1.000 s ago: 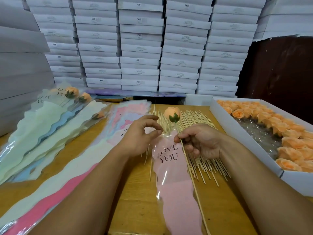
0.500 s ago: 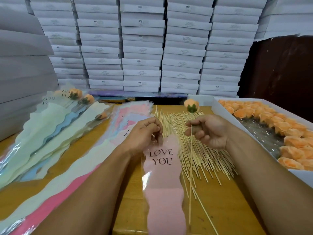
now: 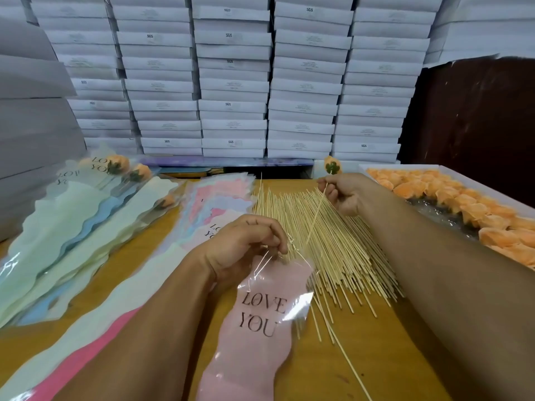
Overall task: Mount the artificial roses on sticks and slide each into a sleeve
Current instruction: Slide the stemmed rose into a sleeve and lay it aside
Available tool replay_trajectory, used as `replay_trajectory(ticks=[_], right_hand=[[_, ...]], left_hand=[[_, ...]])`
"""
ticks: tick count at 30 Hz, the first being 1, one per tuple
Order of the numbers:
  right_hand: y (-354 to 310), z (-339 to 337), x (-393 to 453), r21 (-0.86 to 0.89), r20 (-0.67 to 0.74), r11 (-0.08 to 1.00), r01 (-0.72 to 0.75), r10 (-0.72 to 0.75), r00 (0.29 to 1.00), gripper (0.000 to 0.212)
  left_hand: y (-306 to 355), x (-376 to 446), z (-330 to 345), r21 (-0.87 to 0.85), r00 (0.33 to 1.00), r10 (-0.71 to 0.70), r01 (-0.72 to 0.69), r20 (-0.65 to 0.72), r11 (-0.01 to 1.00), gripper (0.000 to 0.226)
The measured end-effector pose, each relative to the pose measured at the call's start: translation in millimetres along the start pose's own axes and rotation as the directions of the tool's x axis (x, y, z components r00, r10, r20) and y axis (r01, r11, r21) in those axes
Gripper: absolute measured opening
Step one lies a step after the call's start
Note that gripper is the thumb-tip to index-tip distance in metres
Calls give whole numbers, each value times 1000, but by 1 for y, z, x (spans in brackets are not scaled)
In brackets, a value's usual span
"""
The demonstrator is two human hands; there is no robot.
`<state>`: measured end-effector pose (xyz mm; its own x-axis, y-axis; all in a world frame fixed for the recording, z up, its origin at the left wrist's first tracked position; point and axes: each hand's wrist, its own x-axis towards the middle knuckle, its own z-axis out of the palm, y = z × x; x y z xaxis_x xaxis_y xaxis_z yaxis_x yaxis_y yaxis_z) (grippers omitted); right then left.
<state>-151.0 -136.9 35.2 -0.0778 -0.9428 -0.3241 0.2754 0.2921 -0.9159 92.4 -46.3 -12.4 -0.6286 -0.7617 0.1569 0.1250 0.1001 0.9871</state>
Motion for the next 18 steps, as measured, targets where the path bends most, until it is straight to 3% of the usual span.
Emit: replay_trajectory(ticks=[7,18], right_hand=[[-14,13,24,-11,-70,999,36,-37,997,21],[8,39,20,-160,27,987,25,-21,999,17]], left_hand=[[8,-3,4,-2,994,-11,11,105,1000,19],[7,-2,4,93,999,-8,5,32,996,19]])
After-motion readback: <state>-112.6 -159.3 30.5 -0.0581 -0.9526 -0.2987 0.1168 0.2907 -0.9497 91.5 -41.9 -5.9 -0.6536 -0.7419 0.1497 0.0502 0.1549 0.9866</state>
